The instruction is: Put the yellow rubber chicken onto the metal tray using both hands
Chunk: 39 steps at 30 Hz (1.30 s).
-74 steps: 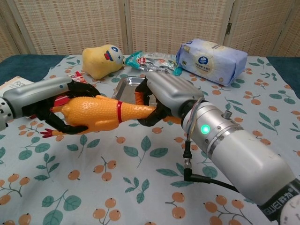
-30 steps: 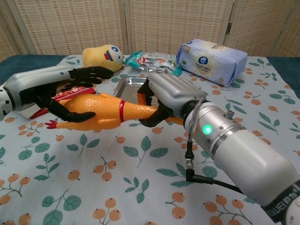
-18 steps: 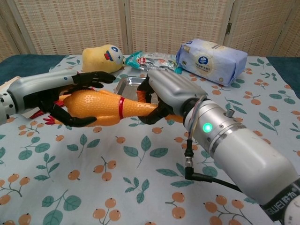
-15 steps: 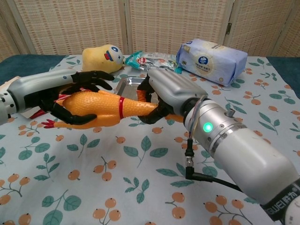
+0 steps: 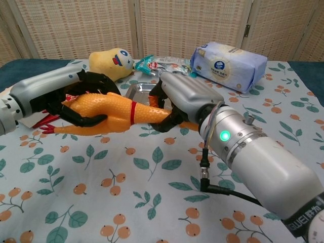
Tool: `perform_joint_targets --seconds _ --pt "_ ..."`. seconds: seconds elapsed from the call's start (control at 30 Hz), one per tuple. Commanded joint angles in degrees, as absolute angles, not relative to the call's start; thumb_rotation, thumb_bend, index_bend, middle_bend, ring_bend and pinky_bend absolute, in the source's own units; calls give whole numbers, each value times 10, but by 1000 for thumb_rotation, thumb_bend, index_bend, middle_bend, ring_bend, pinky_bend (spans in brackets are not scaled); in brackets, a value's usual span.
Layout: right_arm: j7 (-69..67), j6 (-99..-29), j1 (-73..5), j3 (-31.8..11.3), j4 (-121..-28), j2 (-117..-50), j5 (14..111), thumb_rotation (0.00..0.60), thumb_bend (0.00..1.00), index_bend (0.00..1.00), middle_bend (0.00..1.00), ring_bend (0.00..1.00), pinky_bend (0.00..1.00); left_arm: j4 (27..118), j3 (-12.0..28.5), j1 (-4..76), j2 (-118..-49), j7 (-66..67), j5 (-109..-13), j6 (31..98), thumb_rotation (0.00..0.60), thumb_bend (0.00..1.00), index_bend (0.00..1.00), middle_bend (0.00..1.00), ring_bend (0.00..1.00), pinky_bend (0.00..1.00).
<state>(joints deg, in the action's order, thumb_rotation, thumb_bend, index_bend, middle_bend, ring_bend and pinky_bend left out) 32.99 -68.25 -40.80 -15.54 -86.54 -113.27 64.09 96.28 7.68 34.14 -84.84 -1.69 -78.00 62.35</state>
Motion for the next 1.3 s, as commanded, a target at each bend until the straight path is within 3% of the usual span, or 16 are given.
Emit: perform_joint_targets --seconds 0.03,0.27,0.37,0.43,0.47,0.5,0.53,0.57,0.63,0.7,1.1,1.3 --pt "330 -682 -408 -155 -865 -1132 640 600 356 924 607 671 928 963 75 339 -852 -13 -790 635 600 803 890 989 904 997" --pt "328 -681 -408 -154 -866 -1132 640 600 356 924 607 671 928 977 73 338 -843 -11 -783 628 600 773 879 990 906 999" --pt "326 -682 -408 -154 -865 -1133 641 600 356 924 607 671 928 969 64 340 -841 -23 -802 624 600 686 767 927 795 876" --pt "325 -681 -408 -154 -866 -1134 640 600 356 924 607 671 928 978 57 348 -826 -42 -801 595 600 527 373 621 528 607" --pt "325 -681 -408 -154 -866 -1134 640 600 356 924 607 672 928 984 57 352 -817 -56 -797 580 600 482 230 480 413 512" --pt "326 -681 -408 -154 -866 -1133 641 600 356 924 607 672 928 990 58 357 -807 -71 -792 566 600 428 63 239 211 367" --pt "326 -682 -408 -153 -866 -1134 642 600 356 924 607 671 928 991 60 359 -803 -82 -794 563 600 397 6 97 86 269" --pt "326 -682 -408 -153 -866 -1133 642 600 356 924 607 671 928 988 61 361 -798 -91 -798 560 600 373 0 21 17 185" --pt "327 -683 -408 -153 -865 -1133 642 600 356 924 607 671 928 988 61 363 -792 -104 -805 558 600 329 0 0 0 70" --pt "327 -682 -408 -154 -865 -1132 641 600 356 924 607 671 928 989 63 361 -791 -128 -810 564 600 295 0 0 0 35" --pt "333 -687 -407 -150 -861 -1129 646 600 356 925 609 671 926 989 73 360 -765 -170 -814 575 600 264 0 0 0 27" --pt "329 -688 -403 -152 -846 -1125 644 600 356 929 610 672 926 979 94 346 -746 -198 -816 618 600 264 0 0 0 22"
